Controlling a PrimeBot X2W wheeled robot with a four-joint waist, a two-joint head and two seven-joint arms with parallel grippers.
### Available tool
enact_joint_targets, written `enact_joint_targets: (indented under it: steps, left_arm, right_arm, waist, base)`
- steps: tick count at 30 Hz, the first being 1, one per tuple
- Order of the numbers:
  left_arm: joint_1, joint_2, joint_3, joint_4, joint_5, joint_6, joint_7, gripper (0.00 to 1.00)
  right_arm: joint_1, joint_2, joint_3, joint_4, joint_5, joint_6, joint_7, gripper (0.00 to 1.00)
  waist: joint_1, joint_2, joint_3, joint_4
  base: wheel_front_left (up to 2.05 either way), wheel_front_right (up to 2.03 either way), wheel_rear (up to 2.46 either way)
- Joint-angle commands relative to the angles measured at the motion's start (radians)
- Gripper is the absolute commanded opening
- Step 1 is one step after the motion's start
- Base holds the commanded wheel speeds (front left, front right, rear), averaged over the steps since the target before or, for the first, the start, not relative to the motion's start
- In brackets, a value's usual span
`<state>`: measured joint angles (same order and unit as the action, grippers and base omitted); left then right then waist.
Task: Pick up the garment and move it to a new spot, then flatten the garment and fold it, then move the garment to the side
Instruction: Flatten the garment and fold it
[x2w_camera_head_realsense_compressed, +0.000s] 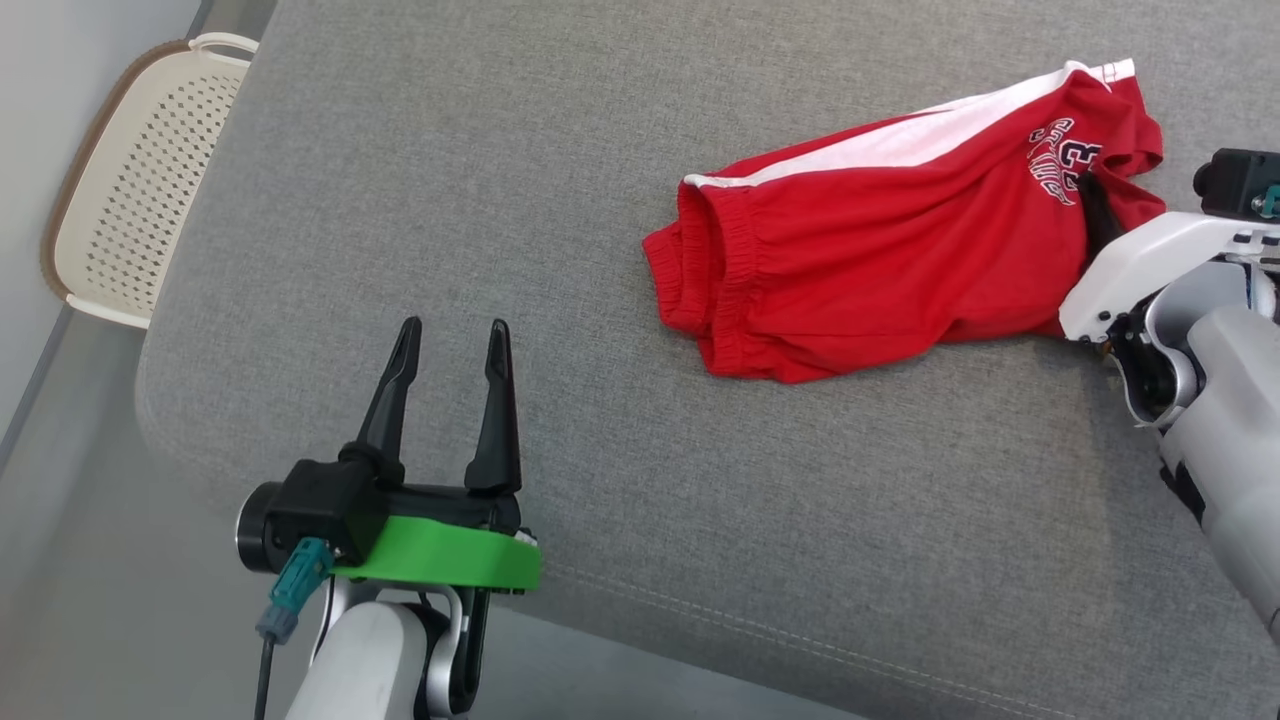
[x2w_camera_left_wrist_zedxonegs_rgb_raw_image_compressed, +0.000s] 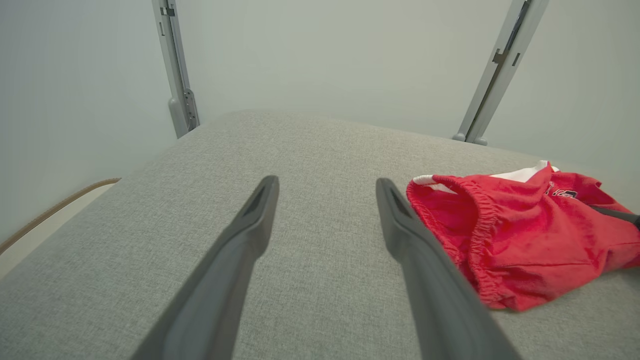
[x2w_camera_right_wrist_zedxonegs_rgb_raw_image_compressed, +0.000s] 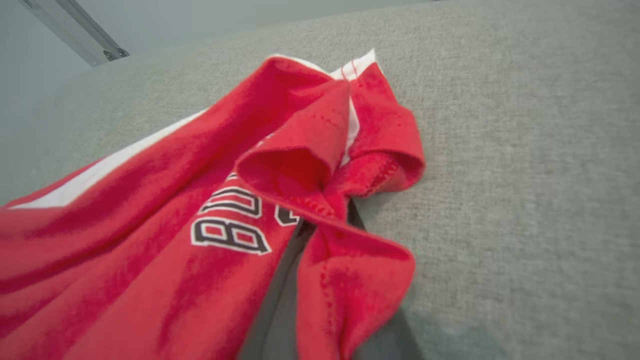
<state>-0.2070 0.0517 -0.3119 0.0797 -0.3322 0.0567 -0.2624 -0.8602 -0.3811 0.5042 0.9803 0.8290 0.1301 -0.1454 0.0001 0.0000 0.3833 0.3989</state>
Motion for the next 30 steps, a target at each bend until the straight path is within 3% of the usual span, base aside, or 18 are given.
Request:
enact_joint_targets:
  steps: [1,7,13,18,30]
  left_arm:
    - [-0.013,-0.001,0.005,-0.003,-0.005,0.002,-0.003,1.00]
    - [-0.002,0.000,0.009,-0.001,0.011,-0.003,-0.003,1.00]
    - [0.007,0.000,0.025,0.001,0.031,-0.011,-0.003,1.00]
    - [0.021,0.000,0.045,0.006,0.056,-0.021,-0.003,1.00]
    - [0.064,0.001,0.102,0.005,0.104,-0.039,-0.003,1.00]
  right_arm:
    - [0.060,0.020,0.018,0.002,0.019,0.000,0.000,0.00]
    - [0.163,0.028,0.025,-0.085,0.121,0.000,-0.068,0.00]
    - [0.290,0.008,0.031,-0.238,0.151,0.000,-0.109,0.00]
    - [0.409,-0.009,-0.034,-0.344,0.115,-0.001,-0.116,0.00]
    - [0.612,0.046,-0.250,-0.486,-0.028,0.000,-0.119,0.00]
  waist:
    - [-0.0001,0.0000,-0.007,-0.014]
    - [-0.0001,0.0000,-0.032,-0.075]
    - [-0.0001,0.0000,-0.051,-0.153]
    - [-0.0001,0.0000,-0.075,-0.207]
    - [-0.0001,0.0000,-0.143,-0.307]
  base:
    - [0.00,0.00,0.00]
    - [0.00,0.00,0.00]
    - [0.00,0.00,0.00]
    - [0.00,0.00,0.00]
    - [0.00,0.00,0.00]
